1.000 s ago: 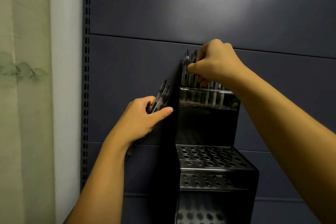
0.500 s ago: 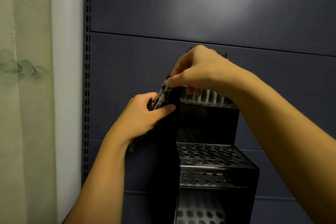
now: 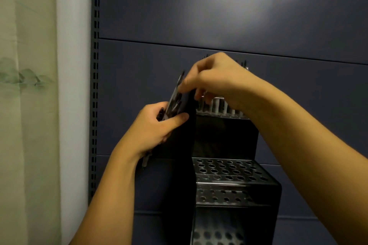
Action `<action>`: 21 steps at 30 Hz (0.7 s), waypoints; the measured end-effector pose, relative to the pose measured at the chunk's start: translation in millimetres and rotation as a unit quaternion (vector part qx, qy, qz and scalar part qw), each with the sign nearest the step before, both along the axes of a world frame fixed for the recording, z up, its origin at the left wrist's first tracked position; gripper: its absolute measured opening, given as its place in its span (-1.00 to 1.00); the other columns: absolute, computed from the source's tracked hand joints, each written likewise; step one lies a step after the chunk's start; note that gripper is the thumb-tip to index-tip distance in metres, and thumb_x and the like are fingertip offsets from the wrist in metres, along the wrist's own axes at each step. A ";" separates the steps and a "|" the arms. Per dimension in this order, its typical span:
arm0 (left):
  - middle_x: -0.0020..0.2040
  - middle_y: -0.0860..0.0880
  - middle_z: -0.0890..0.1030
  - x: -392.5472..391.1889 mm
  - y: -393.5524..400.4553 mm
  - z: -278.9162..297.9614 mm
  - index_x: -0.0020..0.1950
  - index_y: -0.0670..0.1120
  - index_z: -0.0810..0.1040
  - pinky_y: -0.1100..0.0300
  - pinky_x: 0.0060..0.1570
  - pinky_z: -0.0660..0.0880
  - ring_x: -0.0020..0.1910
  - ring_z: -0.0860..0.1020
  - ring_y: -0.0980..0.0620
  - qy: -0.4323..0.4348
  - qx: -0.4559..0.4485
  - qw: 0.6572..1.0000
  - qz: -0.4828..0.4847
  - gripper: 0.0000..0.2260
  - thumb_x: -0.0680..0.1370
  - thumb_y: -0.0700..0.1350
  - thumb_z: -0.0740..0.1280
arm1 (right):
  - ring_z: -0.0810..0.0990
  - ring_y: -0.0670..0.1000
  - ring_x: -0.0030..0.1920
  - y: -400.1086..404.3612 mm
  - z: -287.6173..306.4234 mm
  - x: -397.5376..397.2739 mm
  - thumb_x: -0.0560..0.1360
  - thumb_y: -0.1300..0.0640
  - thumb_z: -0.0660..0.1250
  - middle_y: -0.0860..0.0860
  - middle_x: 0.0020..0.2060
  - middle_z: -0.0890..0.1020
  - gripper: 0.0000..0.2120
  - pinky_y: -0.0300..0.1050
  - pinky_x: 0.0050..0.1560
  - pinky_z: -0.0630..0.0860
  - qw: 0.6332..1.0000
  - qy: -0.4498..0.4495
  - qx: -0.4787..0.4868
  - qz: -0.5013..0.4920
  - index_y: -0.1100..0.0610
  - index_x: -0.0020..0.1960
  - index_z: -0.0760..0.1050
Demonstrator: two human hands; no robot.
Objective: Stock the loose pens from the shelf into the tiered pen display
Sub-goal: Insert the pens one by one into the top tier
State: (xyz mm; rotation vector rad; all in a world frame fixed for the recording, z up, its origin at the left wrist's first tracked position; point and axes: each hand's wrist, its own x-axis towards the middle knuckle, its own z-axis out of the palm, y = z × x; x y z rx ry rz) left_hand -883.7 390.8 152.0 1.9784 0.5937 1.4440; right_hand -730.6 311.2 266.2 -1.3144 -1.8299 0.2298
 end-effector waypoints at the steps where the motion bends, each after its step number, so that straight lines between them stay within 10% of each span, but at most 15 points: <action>1: -0.47 -0.03 0.37 0.5 0.6 -0.6 -0.30 0.07 0.54 0.17 -0.50 0.25 -0.52 0.32 0.00 0.004 -0.009 1.000 -0.006 -0.76 0.54 -0.03 0.47 | 0.61 0.02 -0.35 -0.5 3.3 2.3 0.43 0.23 0.53 0.17 -0.31 0.70 -0.82 -0.20 -0.40 0.53 0.999 0.047 0.004 0.006 0.18 -0.31 0.60; 7: -0.44 -0.02 0.27 1.0 5.2 -2.5 -0.27 -0.07 0.39 0.23 -0.54 0.22 -0.54 0.24 0.06 0.024 -0.032 0.999 -0.018 -0.62 0.47 0.14 0.47 | 0.68 0.12 -0.32 -12.2 30.5 21.1 0.48 0.38 0.42 0.24 -0.30 0.70 -0.92 -0.04 -0.20 0.72 0.970 0.229 0.046 0.071 0.31 -0.15 0.53; 21: -0.42 0.01 0.24 7.8 9.0 -8.6 -0.29 -0.02 0.33 0.24 -0.52 0.22 -0.53 0.22 0.07 0.031 -0.052 0.998 0.002 -0.64 0.58 0.02 0.43 | 0.69 0.02 -0.36 -1.9 56.2 67.2 0.46 0.28 0.53 0.15 -0.29 0.64 -0.87 -0.13 -0.21 0.69 0.973 0.160 0.152 -0.070 0.30 -0.09 0.60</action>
